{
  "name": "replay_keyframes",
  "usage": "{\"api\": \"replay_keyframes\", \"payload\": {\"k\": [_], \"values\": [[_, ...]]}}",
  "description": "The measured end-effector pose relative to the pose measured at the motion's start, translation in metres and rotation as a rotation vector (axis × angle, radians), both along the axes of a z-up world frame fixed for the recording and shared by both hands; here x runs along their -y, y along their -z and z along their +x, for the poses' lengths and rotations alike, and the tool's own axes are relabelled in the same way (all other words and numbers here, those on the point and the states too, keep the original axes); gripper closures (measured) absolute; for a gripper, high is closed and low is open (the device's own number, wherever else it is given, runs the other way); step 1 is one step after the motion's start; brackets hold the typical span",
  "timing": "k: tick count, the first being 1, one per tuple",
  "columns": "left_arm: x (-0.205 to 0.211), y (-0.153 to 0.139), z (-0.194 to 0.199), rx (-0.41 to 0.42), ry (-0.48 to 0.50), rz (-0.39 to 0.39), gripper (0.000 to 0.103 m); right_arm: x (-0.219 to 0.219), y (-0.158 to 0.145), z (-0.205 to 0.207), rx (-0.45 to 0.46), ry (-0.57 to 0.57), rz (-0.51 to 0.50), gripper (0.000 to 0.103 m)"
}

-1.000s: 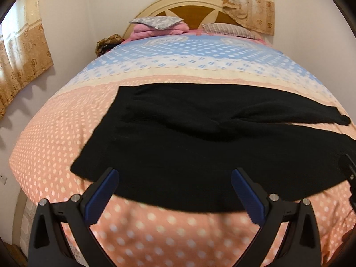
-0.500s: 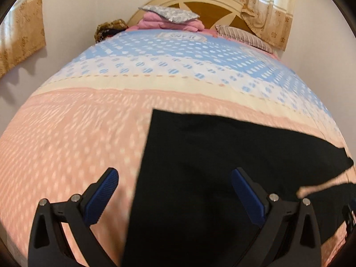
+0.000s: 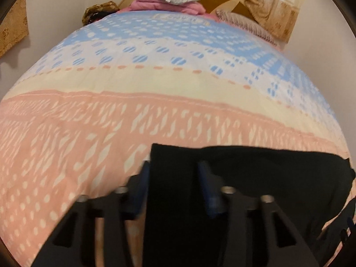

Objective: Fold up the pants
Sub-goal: 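Grasp the black pants edge with the left gripper while the right gripper grasps the opposite edge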

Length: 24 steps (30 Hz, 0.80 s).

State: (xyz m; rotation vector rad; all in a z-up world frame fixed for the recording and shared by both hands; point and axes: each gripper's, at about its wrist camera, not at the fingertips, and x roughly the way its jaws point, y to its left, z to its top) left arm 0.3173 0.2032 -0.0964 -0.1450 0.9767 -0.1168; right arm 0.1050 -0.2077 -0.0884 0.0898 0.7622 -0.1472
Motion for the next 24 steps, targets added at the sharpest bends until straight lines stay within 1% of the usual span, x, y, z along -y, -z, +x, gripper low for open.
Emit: {"api": "replay_keyframes", "payload": {"k": [1, 2, 3, 4, 5, 7, 10, 13, 14, 16, 17, 19, 21, 22, 23, 24], "values": [[-0.002, 0.0, 0.002, 0.001, -0.001, -0.015, 0.074, 0.001, 0.001, 0.003, -0.008, -0.008, 0.002, 0.001], [-0.003, -0.001, 0.003, 0.005, -0.003, -0.035, 0.077, 0.003, 0.001, 0.006, -0.013, -0.015, 0.001, 0.001], [-0.003, -0.001, 0.002, 0.008, -0.003, -0.047, 0.082, 0.006, 0.0, 0.009, -0.015, -0.019, 0.0, 0.001], [-0.002, -0.002, 0.003, 0.017, 0.001, -0.046, 0.084, 0.009, -0.002, 0.013, -0.016, -0.025, 0.004, 0.001], [0.0, -0.004, 0.001, 0.031, 0.004, -0.033, 0.084, 0.015, -0.006, 0.02, -0.011, -0.036, 0.006, 0.001], [0.003, -0.007, -0.003, 0.052, 0.003, -0.01, 0.085, 0.023, -0.016, 0.033, 0.013, -0.063, -0.022, 0.001], [0.003, -0.009, -0.005, 0.06, -0.008, -0.002, 0.085, 0.04, -0.031, 0.067, 0.052, -0.15, -0.081, 0.001], [0.004, -0.009, 0.002, 0.047, -0.017, 0.007, 0.085, 0.056, -0.031, 0.115, -0.003, -0.257, -0.112, 0.002], [0.005, -0.008, 0.003, 0.04, -0.018, 0.011, 0.084, 0.061, -0.027, 0.133, -0.038, -0.29, -0.123, 0.004], [0.005, -0.006, 0.007, 0.021, -0.026, 0.034, 0.074, 0.068, -0.017, 0.163, -0.103, -0.338, -0.158, 0.006], [0.005, -0.005, 0.009, 0.02, -0.029, 0.037, 0.072, 0.069, -0.013, 0.173, -0.125, -0.349, -0.179, 0.007], [0.004, -0.004, 0.011, 0.014, -0.033, 0.037, 0.062, 0.073, -0.001, 0.189, -0.174, -0.382, -0.209, 0.007], [0.001, -0.003, 0.014, 0.011, -0.046, 0.036, 0.059, 0.075, 0.015, 0.2, -0.235, -0.424, -0.23, 0.007], [0.0, -0.003, 0.015, 0.006, -0.05, 0.03, 0.059, 0.077, 0.021, 0.203, -0.242, -0.447, -0.214, 0.007], [-0.001, -0.003, 0.017, 0.004, -0.055, 0.023, 0.059, 0.08, 0.021, 0.202, -0.238, -0.458, -0.191, 0.014], [-0.001, -0.003, 0.018, 0.004, -0.057, 0.023, 0.06, 0.081, 0.021, 0.202, -0.242, -0.48, -0.153, 0.023]]}}
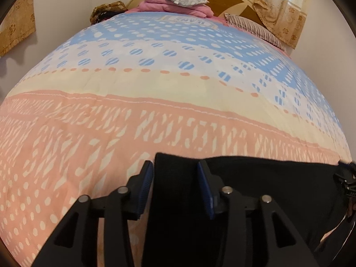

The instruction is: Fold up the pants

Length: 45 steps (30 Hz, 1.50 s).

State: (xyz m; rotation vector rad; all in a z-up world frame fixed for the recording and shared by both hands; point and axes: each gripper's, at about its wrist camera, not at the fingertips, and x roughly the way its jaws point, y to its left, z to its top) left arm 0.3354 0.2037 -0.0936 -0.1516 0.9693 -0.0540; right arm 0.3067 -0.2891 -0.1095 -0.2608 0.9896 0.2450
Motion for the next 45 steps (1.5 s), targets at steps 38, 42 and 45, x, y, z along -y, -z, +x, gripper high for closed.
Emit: {"api": "replay_keyframes", "payload": {"k": [38, 42, 45], "values": [[-0.038, -0.009, -0.23, 0.221, -0.059, -0.052, 0.083, -0.032, -0.019, -0.291, 0.259, 0.036, 0.171, 0.101], [-0.045, -0.007, -0.237, 0.211, -0.09, -0.058, 0.083, -0.031, -0.012, -0.297, 0.236, 0.051, 0.176, 0.101], [-0.045, -0.015, -0.239, 0.22, -0.097, -0.037, 0.083, -0.025, -0.018, -0.301, 0.225, 0.097, 0.275, 0.101]]}}
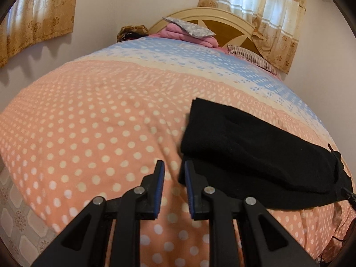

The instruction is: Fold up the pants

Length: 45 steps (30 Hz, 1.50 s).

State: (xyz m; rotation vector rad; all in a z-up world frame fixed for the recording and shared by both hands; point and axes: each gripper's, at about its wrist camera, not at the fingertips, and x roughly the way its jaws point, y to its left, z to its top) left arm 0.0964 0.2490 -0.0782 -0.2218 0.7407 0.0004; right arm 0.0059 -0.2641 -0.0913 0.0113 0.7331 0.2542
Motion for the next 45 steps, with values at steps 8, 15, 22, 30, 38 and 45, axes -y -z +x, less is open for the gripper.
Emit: {"api": "replay_keyframes", "payload": {"k": [8, 15, 22, 30, 38, 45], "values": [[0.029, -0.014, -0.004, -0.036, 0.117, -0.112, 0.043, -0.015, -0.001, 0.028, -0.142, -0.043, 0.471, 0.099], [0.049, 0.0, 0.025, -0.094, 0.134, -0.212, 0.022, -0.024, 0.016, 0.037, -0.192, -0.008, 0.498, 0.099], [0.047, 0.012, 0.035, -0.132, 0.087, -0.323, 0.021, 0.041, 0.018, 0.008, -0.153, 0.232, 0.589, 0.098], [0.039, 0.011, 0.032, -0.118, 0.025, -0.365, 0.021, 0.037, 0.013, 0.02, -0.119, 0.203, 0.63, 0.03], [0.039, 0.003, 0.033, -0.082, 0.011, -0.34, 0.021, 0.041, 0.011, 0.029, -0.104, 0.336, 0.567, 0.029], [0.04, 0.007, 0.041, -0.117, 0.014, -0.379, 0.021, 0.017, 0.008, 0.064, -0.169, 0.431, 0.406, 0.029]]}}
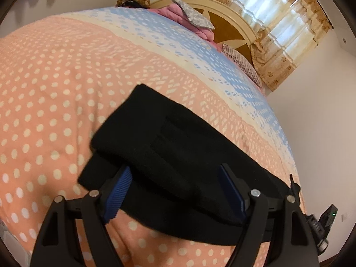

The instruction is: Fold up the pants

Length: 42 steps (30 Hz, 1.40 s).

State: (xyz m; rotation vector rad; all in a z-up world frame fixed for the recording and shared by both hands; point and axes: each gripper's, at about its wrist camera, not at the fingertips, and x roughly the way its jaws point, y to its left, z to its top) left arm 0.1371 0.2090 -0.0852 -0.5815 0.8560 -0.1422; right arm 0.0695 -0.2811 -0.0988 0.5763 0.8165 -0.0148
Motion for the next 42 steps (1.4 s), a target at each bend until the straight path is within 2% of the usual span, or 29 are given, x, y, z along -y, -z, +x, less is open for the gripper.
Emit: {"api": "replay_keyframes", "payload": {"k": [1, 2, 3, 4, 5, 6, 7, 9, 15, 20, 23, 24, 26, 28, 30, 32, 33, 35, 36, 37, 40, 42], "values": [[0.001, 0.0, 0.002, -0.001, -0.001, -0.003, 0.021, -0.005, 0.0, 0.0, 0.003, -0.006, -0.039, 0.035], [0.0, -0.001, 0.004, 0.006, -0.007, -0.007, 0.021, -0.006, 0.0, -0.003, 0.015, -0.01, -0.065, 0.065], [0.0, -0.002, 0.005, 0.011, -0.015, -0.008, 0.022, -0.006, 0.001, -0.002, 0.017, -0.024, -0.081, 0.081], [0.0, -0.002, 0.006, 0.018, -0.024, -0.014, 0.025, -0.002, 0.006, -0.002, 0.001, -0.031, -0.079, 0.09], [0.0, -0.003, 0.007, 0.022, -0.03, -0.022, 0.029, 0.005, 0.009, -0.003, 0.009, -0.032, -0.039, 0.092], [-0.001, -0.003, 0.008, 0.024, -0.034, -0.029, 0.047, 0.01, 0.012, -0.007, 0.017, -0.032, -0.013, 0.093], [0.0, -0.002, 0.009, 0.023, -0.029, -0.033, 0.07, 0.014, 0.013, -0.008, 0.019, -0.034, -0.003, 0.093], [0.001, -0.002, 0.011, 0.011, -0.018, -0.022, 0.092, 0.012, 0.006, -0.012, 0.054, -0.052, -0.016, 0.093], [-0.005, -0.014, -0.009, 0.045, -0.007, 0.022, 0.092, 0.01, -0.029, -0.033, 0.179, -0.086, -0.044, 0.094], [-0.007, -0.013, -0.021, 0.031, 0.015, 0.061, 0.092, 0.011, -0.022, -0.051, 0.149, -0.11, -0.033, 0.094], [-0.004, -0.005, -0.024, 0.015, 0.021, 0.136, 0.092, 0.007, -0.007, -0.065, 0.11, -0.122, -0.051, 0.094], [-0.002, 0.0, -0.024, 0.003, 0.015, 0.176, 0.092, 0.006, -0.001, -0.068, 0.097, -0.124, -0.057, 0.094], [0.001, 0.01, -0.023, -0.032, -0.002, 0.259, 0.085, 0.005, 0.012, -0.069, 0.074, -0.125, -0.084, 0.094], [0.004, 0.013, -0.027, -0.022, -0.007, 0.299, 0.085, 0.002, 0.025, -0.066, 0.044, -0.141, -0.112, 0.093], [0.007, 0.011, -0.026, -0.026, 0.008, 0.338, 0.083, 0.002, 0.025, -0.066, 0.06, -0.151, -0.134, 0.092], [0.005, 0.008, -0.026, -0.039, 0.017, 0.337, 0.078, 0.005, 0.023, -0.065, 0.044, -0.177, -0.12, 0.077], [0.0, 0.005, -0.027, -0.047, 0.011, 0.325, 0.07, 0.008, 0.022, -0.066, 0.032, -0.185, -0.087, 0.071], [-0.008, 0.001, -0.032, -0.056, -0.014, 0.306, 0.052, 0.02, 0.02, -0.072, 0.015, -0.168, -0.009, 0.046], [-0.016, -0.002, -0.035, -0.071, -0.058, 0.325, 0.029, 0.026, 0.018, -0.077, 0.027, -0.148, 0.012, 0.044], [-0.023, -0.004, -0.038, -0.082, -0.107, 0.355, 0.018, 0.032, 0.014, -0.084, 0.048, -0.126, 0.03, 0.043], [-0.037, -0.013, -0.046, -0.064, -0.204, 0.389, 0.019, 0.05, -0.006, -0.097, 0.117, -0.078, 0.066, 0.043], [-0.037, -0.025, -0.05, -0.015, -0.25, 0.418, 0.019, 0.052, -0.02, -0.094, 0.174, -0.097, 0.05, 0.043]]}}
